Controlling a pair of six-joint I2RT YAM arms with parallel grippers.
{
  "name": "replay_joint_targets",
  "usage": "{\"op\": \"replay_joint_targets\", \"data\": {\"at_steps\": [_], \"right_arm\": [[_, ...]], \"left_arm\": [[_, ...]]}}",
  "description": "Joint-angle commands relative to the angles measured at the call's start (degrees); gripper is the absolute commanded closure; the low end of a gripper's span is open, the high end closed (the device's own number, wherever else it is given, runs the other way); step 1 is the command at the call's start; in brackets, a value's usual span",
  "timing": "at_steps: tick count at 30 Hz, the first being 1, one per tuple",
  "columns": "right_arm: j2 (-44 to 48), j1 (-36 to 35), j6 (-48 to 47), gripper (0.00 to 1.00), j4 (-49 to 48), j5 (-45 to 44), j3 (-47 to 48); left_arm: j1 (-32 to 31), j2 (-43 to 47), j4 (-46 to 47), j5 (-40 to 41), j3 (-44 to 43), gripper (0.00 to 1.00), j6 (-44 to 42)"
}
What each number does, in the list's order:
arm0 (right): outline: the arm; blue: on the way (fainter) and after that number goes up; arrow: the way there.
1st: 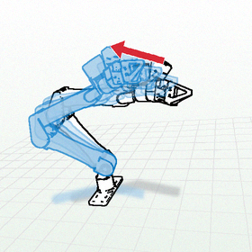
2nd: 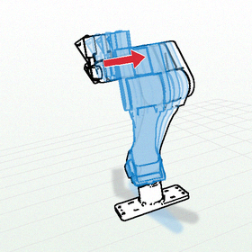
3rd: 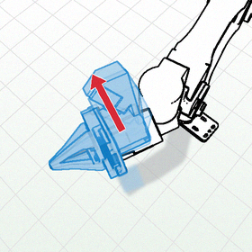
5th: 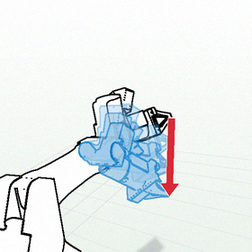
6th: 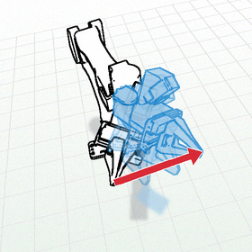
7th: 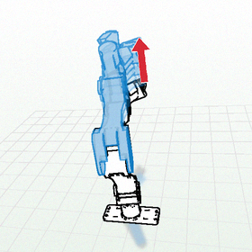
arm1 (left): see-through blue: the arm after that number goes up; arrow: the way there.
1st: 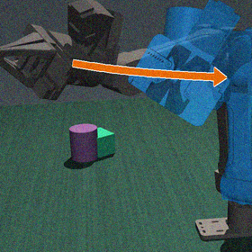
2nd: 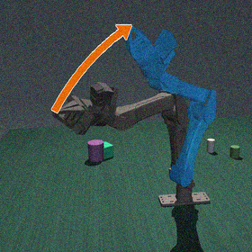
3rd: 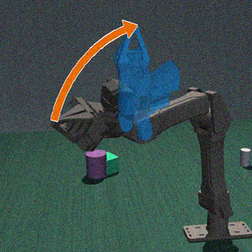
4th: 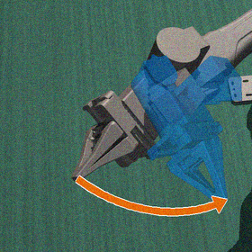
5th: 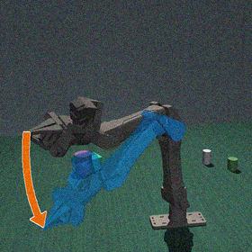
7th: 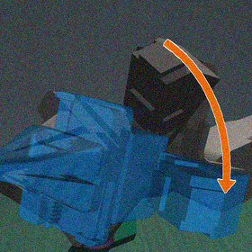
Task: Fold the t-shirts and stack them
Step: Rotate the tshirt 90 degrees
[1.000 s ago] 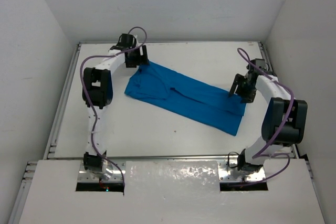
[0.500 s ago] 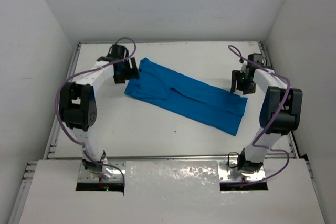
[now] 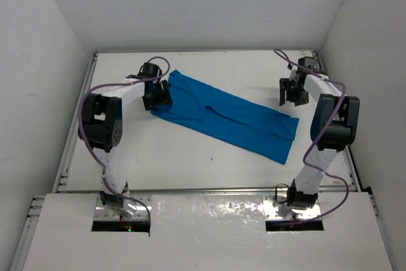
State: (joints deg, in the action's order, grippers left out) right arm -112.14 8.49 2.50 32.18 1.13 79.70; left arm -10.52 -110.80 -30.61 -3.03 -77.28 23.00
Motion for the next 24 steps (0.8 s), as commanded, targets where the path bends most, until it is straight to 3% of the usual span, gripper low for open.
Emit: {"op": "replay_joint_targets", "data": {"at_steps": [1,7,9,13,14,15,24], "right_arm": [[1.48,-0.05,-2.06,0.35,0.51,1.77,-1.64],[5.61,2.05,-3.89,0.36,-1.42,3.36,-9.65],[4.48,2.84,-3.47,0.36,-0.55,4.23,-9.65],[4.03,4.34,-2.86,0.36,-0.37,6.53,-9.74],[4.29,4.51,-2.94,0.37,-0.63,6.35,-9.83],[4.56,4.69,-2.86,0.37,-0.72,6.17,-10.09],[8.33,4.69,7.57,0.39,-2.12,4.77,-17.64]], "left_arm": [[-0.20,-2.57,1.17,0.92,-2.88,0.37,-0.06],[-0.20,-5.30,1.08,2.41,-5.34,0.42,-0.33],[-0.11,-6.53,1.08,2.33,-5.78,0.50,-0.42],[0.06,-8.64,1.08,2.67,-7.27,0.81,-1.03],[0.15,-9.51,0.82,2.76,-8.06,0.95,-1.29],[0.24,-9.95,0.38,3.63,-9.81,1.00,-1.56],[0.59,-16.45,4.68,4.52,-20.53,1.00,-4.90]]}}
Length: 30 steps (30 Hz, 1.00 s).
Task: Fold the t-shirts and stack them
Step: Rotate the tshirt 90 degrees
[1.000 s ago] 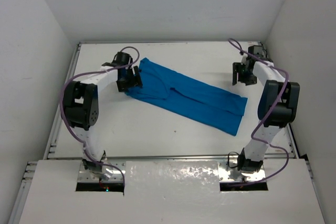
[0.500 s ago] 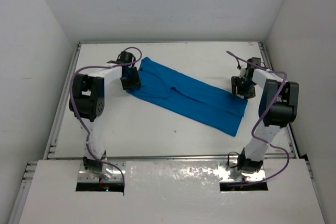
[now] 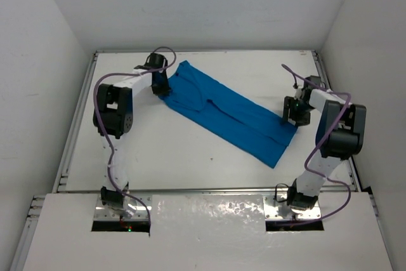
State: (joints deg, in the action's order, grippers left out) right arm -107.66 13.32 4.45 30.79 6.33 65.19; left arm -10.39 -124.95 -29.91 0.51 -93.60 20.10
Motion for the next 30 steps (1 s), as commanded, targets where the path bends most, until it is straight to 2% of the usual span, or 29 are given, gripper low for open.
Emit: {"op": "replay_joint_targets", "data": {"at_steps": [1,4,5,8,11,12,14,15,16,21,24,27,29,30], "right_arm": [[6.03,-0.23,7.14,0.39,-1.16,-0.44,-6.01],[11.13,-2.15,16.26,0.39,-2.39,-3.07,-12.68],[12.46,-3.29,16.29,0.39,-2.74,-3.34,-14.28],[15.89,-10.58,22.07,0.39,-1.96,-7.36,-18.77],[17.99,-19.10,27.86,0.39,-0.99,-8.44,-22.54],[18.79,-22.52,29.37,0.39,-1.43,-8.26,-23.43],[21.85,-24.83,33.76,0.39,-1.43,-9.57,-25.45],[22.92,-25.27,34.74,0.39,-1.69,-9.32,-25.98],[23.89,-25.27,35.45,0.39,-0.91,-9.32,-26.16],[27.50,-25.27,30.63,0.39,9.53,-18.07,-18.18],[27.06,-25.27,28.16,0.39,14.02,-25.28,-12.99],[26.54,-25.27,24.83,0.39,13.78,-27.68,-10.35],[25.66,-25.27,20.88,0.39,11.33,-23.41,-9.81],[24.61,-25.45,17.12,0.38,5.57,-13.81,-11.38]], "left_arm": [[0.55,-3.19,4.51,0.72,-5.18,1.00,-2.69],[1.34,-6.96,6.08,0.46,-10.97,1.00,-3.83],[1.51,-7.50,6.70,0.11,-11.86,1.00,-4.01],[1.60,-9.96,8.98,-1.73,-16.67,0.98,-5.33],[1.60,-11.90,9.96,-3.50,-21.25,0.66,-6.12],[1.60,-11.99,9.26,-3.24,-22.49,0.43,-6.82],[1.78,-11.12,6.63,-0.88,-24.34,0.13,-8.14],[1.95,-9.28,6.19,-0.52,-24.09,0.09,-9.97],[2.30,-8.31,5.57,2.18,-23.21,0.08,-10.60],[2.75,-2.94,-0.30,3.79,-22.07,0.07,-12.28],[2.57,0.39,0.46,-0.05,-17.34,0.07,-10.70],[1.96,3.21,4.14,-5.59,-11.98,0.07,-8.76],[1.61,3.48,6.08,-8.76,-10.29,0.07,-7.36],[1.17,3.22,8.09,-11.30,-9.15,0.07,-6.74]]}}
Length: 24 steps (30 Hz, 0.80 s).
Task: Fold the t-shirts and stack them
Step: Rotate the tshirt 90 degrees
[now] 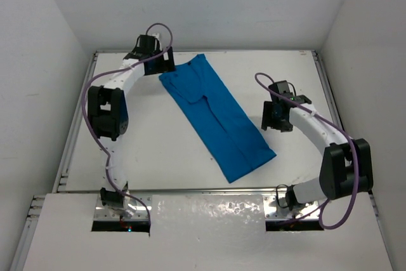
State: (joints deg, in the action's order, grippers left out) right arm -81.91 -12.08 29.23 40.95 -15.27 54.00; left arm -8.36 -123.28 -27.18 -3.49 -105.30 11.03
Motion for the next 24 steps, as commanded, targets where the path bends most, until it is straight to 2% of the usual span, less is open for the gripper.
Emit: {"op": "replay_joint_targets", "data": {"at_steps": [1,4,8,11,18,24], "right_arm": [[-2.19,-0.40,-8.74,0.38,-6.22,11.02,-0.47],[-5.45,-3.47,-12.44,0.38,-8.86,12.97,-2.13],[-4.67,-5.68,-15.34,0.37,-15.36,17.37,-6.26],[-4.49,-6.03,-16.57,0.36,-14.59,17.29,-7.33],[-3.52,-5.94,-14.65,0.36,-13.44,10.53,-13.38],[-3.52,-5.94,-12.10,0.35,-12.91,4.47,-14.71]], "left_arm": [[-1.13,1.29,6.17,-8.19,2.90,0.07,2.85],[-2.01,-0.37,8.01,-9.87,3.08,0.07,5.31],[-3.15,-3.36,9.51,-10.75,2.99,0.07,6.11],[-3.24,-5.12,9.69,-10.75,2.99,0.07,6.55],[-3.15,-7.93,6.88,-6.63,0.45,0.07,4.18],[-3.07,-11.27,3.98,-3.46,-4.12,0.07,1.46]]}}
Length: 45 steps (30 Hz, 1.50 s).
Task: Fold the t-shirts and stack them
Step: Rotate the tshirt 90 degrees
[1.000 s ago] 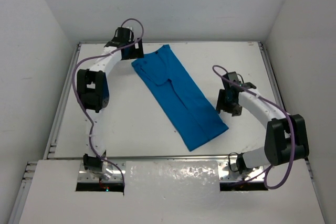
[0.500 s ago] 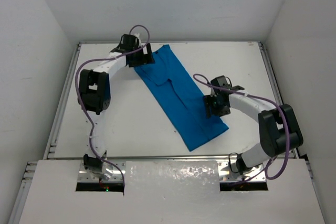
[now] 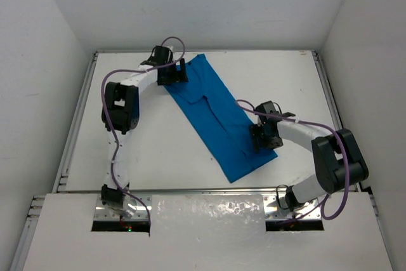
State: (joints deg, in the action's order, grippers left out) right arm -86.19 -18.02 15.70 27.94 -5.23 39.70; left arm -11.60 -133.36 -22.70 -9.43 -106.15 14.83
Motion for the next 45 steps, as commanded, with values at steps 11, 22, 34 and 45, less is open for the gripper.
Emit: {"op": "replay_joint_targets", "data": {"at_steps": [11,22,34,45], "right_arm": [[9.11,-2.27,-3.03,0.29,-4.74,3.48,4.14],[-2.31,-9.75,-2.37,0.30,0.07,-11.78,10.48],[0.59,-9.75,-2.61,0.28,-11.15,1.00,0.56],[1.03,-9.84,0.63,0.28,-17.48,8.84,-7.09]], "left_arm": [[0.17,-4.54,-0.23,2.14,-9.86,0.06,-4.90],[0.17,-3.13,0.64,1.43,-6.18,0.06,-3.76],[0.17,-2.61,1.60,0.64,-5.83,0.07,-2.70],[0.17,-6.12,4.94,-2.61,-8.98,0.07,-2.62]]}}
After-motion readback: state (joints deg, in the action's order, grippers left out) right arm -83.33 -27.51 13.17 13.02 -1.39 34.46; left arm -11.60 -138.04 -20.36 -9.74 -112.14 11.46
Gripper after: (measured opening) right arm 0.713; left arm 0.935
